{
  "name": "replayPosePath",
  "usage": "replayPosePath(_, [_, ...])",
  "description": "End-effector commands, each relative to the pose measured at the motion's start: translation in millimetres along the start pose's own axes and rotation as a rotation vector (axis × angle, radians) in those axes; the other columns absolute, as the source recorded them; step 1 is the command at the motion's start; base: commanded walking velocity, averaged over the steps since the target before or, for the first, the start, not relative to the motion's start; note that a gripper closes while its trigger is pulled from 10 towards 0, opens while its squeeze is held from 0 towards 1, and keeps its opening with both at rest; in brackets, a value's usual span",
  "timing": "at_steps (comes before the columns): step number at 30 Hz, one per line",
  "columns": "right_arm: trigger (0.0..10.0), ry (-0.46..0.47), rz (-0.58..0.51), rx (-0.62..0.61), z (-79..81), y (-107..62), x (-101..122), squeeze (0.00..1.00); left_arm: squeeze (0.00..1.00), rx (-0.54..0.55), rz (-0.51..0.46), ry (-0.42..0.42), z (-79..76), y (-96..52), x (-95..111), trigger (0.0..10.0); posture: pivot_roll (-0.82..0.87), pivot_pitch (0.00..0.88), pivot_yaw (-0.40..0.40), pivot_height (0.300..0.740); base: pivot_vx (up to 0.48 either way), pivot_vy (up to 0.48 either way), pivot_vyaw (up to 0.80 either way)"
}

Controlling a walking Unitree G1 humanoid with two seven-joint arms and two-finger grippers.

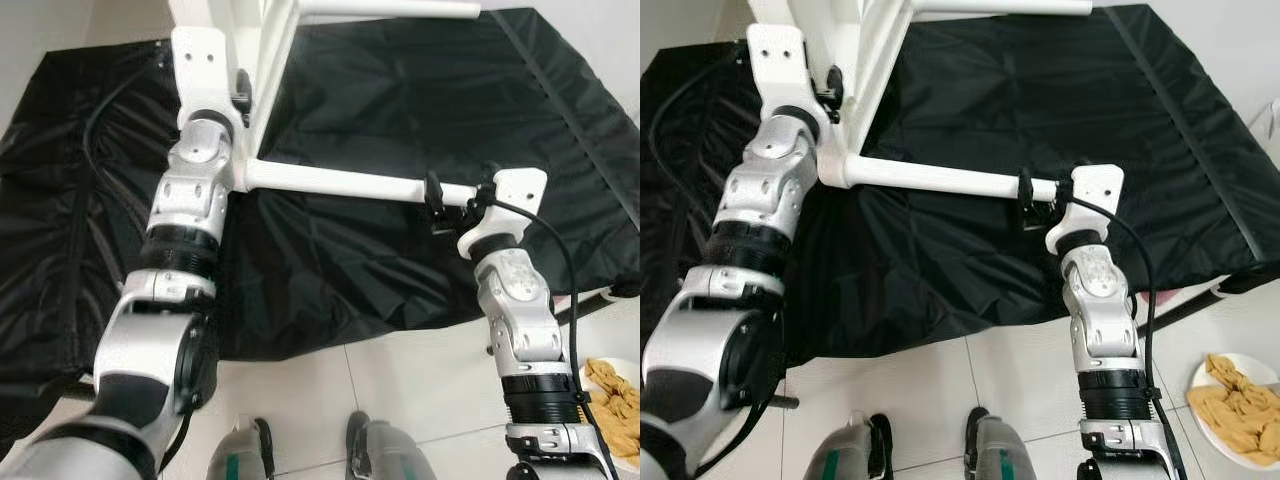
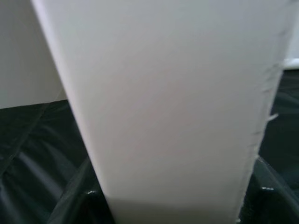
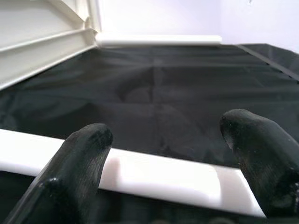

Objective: Building children table

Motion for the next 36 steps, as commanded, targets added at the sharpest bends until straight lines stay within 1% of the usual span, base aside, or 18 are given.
replayPosePath(1, [10.0, 0.0, 0.013, 0.01, 3.0, 0.1, -4.1, 0.0, 0.0, 0.045, 0.029, -0.004, 13.2, -6.2, -8.6, 10.0, 0.02, 0.202, 0.047, 0.74, 0.0, 0.0, 0.0])
replayPosePath(2, [10.0, -0.002, 0.011, 0.012, 3.1, 1.7, -3.7, 0.0, 0.0, 0.004, 0.028, -0.007, 10.7, -11.8, -6.9, 10.0, 0.02, 0.203, 0.045, 0.74, 0.0, 0.0, 0.0])
replayPosePath(4, [10.0, -0.004, 0.004, 0.016, 3.4, 4.8, -2.2, 0.0, 0.0, -0.034, 0.019, 0.018, 10.3, -19.4, -3.0, 10.0, 0.03, 0.203, 0.044, 0.74, 0.0, 0.0, 0.0])
replayPosePath(8, [10.0, -0.011, -0.013, 0.026, 3.6, 9.1, 1.9, 0.0, 0.0, -0.043, 0.026, 0.05, 15.6, -26.5, -0.9, 10.0, 0.03, 0.204, 0.044, 0.74, 0.0, 0.0, 0.0])
replayPosePath(10, [10.0, -0.011, -0.013, 0.026, 3.6, 9.1, 1.9, 0.0, 0.0, -0.043, 0.026, 0.05, 15.6, -26.5, -0.9, 10.0, 0.03, 0.204, 0.044, 0.74, 0.0, 0.0, 0.0])
replayPosePath(12, [10.0, -0.016, -0.034, 0.035, 2.1, 13.4, 6.4, 0.0, 0.0, -0.054, 0.021, 0.085, 18.8, -31.9, 2.8, 10.0, 0.03, 0.203, 0.041, 0.74, 0.0, 0.0, 0.0])
replayPosePath(13, [10.0, -0.016, -0.034, 0.035, 2.1, 13.4, 6.4, 0.0, 0.0, -0.054, 0.021, 0.085, 18.8, -31.9, 2.8, 10.0, 0.03, 0.203, 0.041, 0.74, 0.0, 0.0, 0.0])
replayPosePath(15, [10.0, -0.031, -0.051, 0.043, 0.2, 18.7, 10.8, 0.0, 0.0, -0.07, 0.013, 0.117, 20.7, -38.2, 9.2, 10.0, 0.03, 0.203, 0.038, 0.74, 0.0, 0.0, 0.0])
replayPosePath(16, [10.0, -0.031, -0.051, 0.043, 0.2, 18.7, 10.8, 0.0, 0.0, -0.07, 0.013, 0.117, 20.7, -38.2, 9.2, 10.0, 0.03, 0.203, 0.038, 0.74, 0.0, 0.0, 0.0])
replayPosePath(18, [10.0, -0.04, -0.059, 0.048, -1.1, 22.2, 13.2, 0.0, 0.0, -0.077, 0.005, 0.125, 23.2, -43.0, 14.5, 10.0, 0.03, 0.202, 0.037, 0.74, 0.0, 0.0, 0.0])
replayPosePath(20, [10.0, -0.04, -0.059, 0.048, -1.1, 22.2, 13.2, 0.0, 0.0, -0.077, 0.005, 0.125, 23.2, -43.0, 14.5, 10.0, 0.03, 0.202, 0.037, 0.74, 0.0, 0.0, 0.0])
replayPosePath(23, [10.0, -0.056, -0.074, 0.061, -0.8, 28.0, 15.7, 0.0, 0.0, -0.082, -0.012, 0.137, 30.1, -55.0, 25.0, 10.0, 0.04, 0.193, 0.03, 0.74, 0.0, 0.0, 0.0])
replayPosePath(26, [10.0, -0.059, -0.077, 0.065, -0.4, 29.1, 16.1, 0.0, 0.0, -0.08, -0.013, 0.141, 31.3, -57.4, 26.9, 10.0, 0.04, 0.193, 0.03, 0.74, 0.0, 0.0, 0.0])
replayPosePath(28, [10.0, -0.061, -0.081, 0.069, 1.2, 31.3, 16.8, 0.0, 0.0, -0.072, -0.011, 0.13, 33.9, -61.5, 32.7, 10.0, 0.04, 0.191, 0.028, 0.74, 0.0, 0.0, 0.0])
replayPosePath(29, [10.0, -0.061, -0.081, 0.069, 1.2, 31.3, 16.8, 0.0, 0.0, -0.072, -0.011, 0.13, 33.9, -61.5, 32.7, 10.0, 0.04, 0.191, 0.028, 0.74, 0.0, 0.0, 0.0])
replayPosePath(32, [10.0, -0.059, -0.091, 0.079, 5.7, 35.3, 18.3, 0.0, 0.0, -0.076, -0.001, 0.122, 34.4, -69.7, 41.7, 10.0, 0.06, 0.182, 0.023, 0.74, 0.0, 0.0, 0.0])
replayPosePath(36, [10.0, -0.058, -0.094, 0.083, 7.0, 36.4, 18.4, 0.0, 0.0, -0.072, 0.01, 0.121, 34.6, -71.9, 42.2, 10.0, 0.06, 0.181, 0.022, 0.74, 0.0, 0.0, 0.0])
Point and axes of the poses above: a point about 5 cm out from each wrist's last joint towards the gripper, its own y axis pointing out of the wrist towards the gripper, its own x axis along the axis of the wrist's last joint, z = x × y, the point moved 5 cm from there along y, pointing out of the wrist towards the gripper, and after that the axes turned 10 degrees about -y, right-handed, at the moved point
